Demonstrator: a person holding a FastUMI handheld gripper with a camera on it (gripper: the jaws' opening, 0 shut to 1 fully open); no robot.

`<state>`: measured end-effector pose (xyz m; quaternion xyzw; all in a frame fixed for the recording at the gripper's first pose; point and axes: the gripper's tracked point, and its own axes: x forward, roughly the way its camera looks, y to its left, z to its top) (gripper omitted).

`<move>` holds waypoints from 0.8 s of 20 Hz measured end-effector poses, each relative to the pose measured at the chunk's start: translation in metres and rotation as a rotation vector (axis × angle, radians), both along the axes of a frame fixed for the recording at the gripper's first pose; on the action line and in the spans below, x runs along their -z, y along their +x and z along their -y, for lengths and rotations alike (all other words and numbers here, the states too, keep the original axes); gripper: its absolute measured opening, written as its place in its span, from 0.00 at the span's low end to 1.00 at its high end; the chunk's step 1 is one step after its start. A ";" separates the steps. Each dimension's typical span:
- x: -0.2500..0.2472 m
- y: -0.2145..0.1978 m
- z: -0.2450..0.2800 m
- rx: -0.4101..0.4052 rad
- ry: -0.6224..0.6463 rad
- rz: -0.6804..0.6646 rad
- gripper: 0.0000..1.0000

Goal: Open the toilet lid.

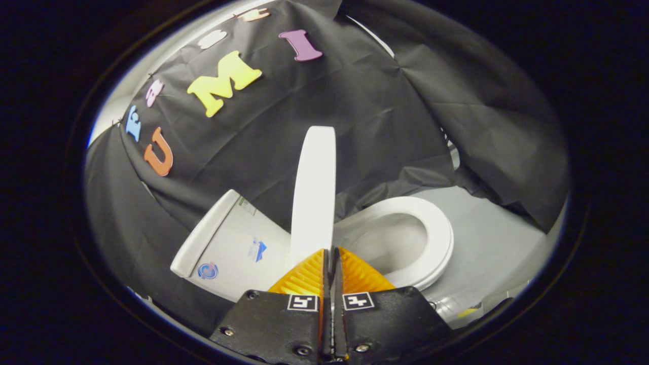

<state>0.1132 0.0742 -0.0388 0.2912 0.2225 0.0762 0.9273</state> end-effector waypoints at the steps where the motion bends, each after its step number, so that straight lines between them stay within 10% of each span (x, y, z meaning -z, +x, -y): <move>1: -0.002 -0.001 -0.004 -0.002 -0.013 0.005 0.05; 16: -0.043 -0.005 -0.068 -0.055 -0.196 0.105 0.10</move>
